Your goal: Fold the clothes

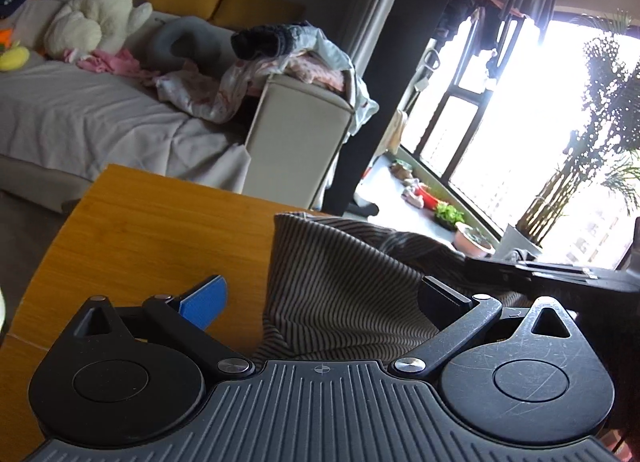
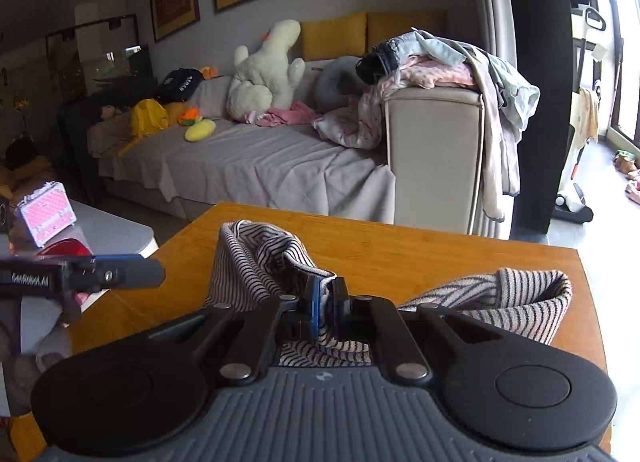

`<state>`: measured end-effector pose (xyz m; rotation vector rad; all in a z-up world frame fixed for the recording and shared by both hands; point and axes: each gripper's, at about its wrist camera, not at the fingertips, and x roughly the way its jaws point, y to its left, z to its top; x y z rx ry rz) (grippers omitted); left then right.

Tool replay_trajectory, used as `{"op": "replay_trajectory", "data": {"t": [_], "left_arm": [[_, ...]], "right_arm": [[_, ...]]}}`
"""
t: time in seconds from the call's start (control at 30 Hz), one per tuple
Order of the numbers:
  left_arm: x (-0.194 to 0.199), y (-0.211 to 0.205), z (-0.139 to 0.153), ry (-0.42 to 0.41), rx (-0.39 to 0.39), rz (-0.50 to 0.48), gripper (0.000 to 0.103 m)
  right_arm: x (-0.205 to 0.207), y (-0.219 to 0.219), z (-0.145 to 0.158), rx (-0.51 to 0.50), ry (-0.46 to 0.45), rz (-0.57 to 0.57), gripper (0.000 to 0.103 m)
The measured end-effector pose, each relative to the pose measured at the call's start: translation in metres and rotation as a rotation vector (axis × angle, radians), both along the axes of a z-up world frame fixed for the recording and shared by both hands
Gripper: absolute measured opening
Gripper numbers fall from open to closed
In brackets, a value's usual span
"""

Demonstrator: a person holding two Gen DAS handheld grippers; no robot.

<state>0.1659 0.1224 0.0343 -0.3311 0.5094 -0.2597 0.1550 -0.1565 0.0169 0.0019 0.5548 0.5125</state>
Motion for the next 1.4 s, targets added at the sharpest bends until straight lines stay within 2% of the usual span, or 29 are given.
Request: {"op": "replay_trajectory", "data": {"t": [0.23,0.33,0.4,0.5,0.57,0.6,0.67,0.77,0.8,0.83,0.93,1.0,1.07,1.17,1.23,1.4], "left_arm": [[-0.015,-0.011,0.031,-0.042,0.044,0.010,0.103],[-0.010,-0.020,0.030,-0.019,0.055,0.017,0.103],[-0.010,-0.027,0.022,0.014,0.093,-0.004,0.102],[-0.014,-0.035,0.003,0.069,0.212,-0.040,0.083],[-0.018,-0.034,-0.012,0.114,0.256,-0.044,0.077],[-0.020,-0.032,-0.019,0.138,0.259,-0.045,0.077],[-0.025,-0.027,-0.032,0.182,0.247,-0.059,0.077],[-0.039,-0.019,-0.042,0.218,0.236,-0.080,0.078],[-0.044,-0.017,-0.043,0.228,0.235,-0.087,0.078],[-0.049,-0.014,-0.042,0.232,0.236,-0.089,0.078],[-0.060,-0.005,-0.031,0.219,0.211,-0.077,0.078],[-0.063,0.002,-0.019,0.199,0.176,-0.065,0.083],[-0.064,0.006,-0.007,0.175,0.137,-0.053,0.093],[-0.049,-0.002,0.001,0.157,0.114,-0.056,0.095],[-0.038,-0.011,0.002,0.155,0.114,-0.063,0.095],[-0.010,-0.032,-0.021,0.233,0.147,-0.057,0.094]], "right_arm": [[-0.053,-0.011,-0.042,0.037,0.102,0.036,0.006],[-0.071,-0.020,-0.038,0.027,0.057,0.016,0.006],[-0.082,-0.027,-0.031,0.021,0.016,-0.001,0.007],[-0.098,-0.037,-0.021,0.013,-0.045,-0.027,0.010],[-0.109,-0.044,-0.014,0.007,-0.086,-0.044,0.020],[-0.109,-0.049,-0.014,0.002,-0.087,-0.061,0.026],[-0.095,-0.059,-0.020,-0.016,-0.048,-0.116,0.029],[-0.075,-0.073,-0.056,-0.106,0.065,-0.207,0.033],[-0.073,-0.080,-0.066,-0.099,0.084,-0.230,0.053],[-0.074,-0.087,-0.070,-0.064,0.091,-0.259,0.065],[-0.081,-0.105,-0.065,0.048,0.104,-0.313,0.067],[-0.089,-0.114,-0.059,0.102,0.108,-0.337,0.067],[-0.098,-0.121,-0.055,0.162,0.116,-0.352,0.067],[-0.106,-0.125,-0.051,0.250,0.146,-0.339,0.067],[-0.105,-0.118,-0.055,0.271,0.184,-0.313,0.069],[-0.095,-0.090,-0.081,0.210,0.229,-0.309,0.072]]}}
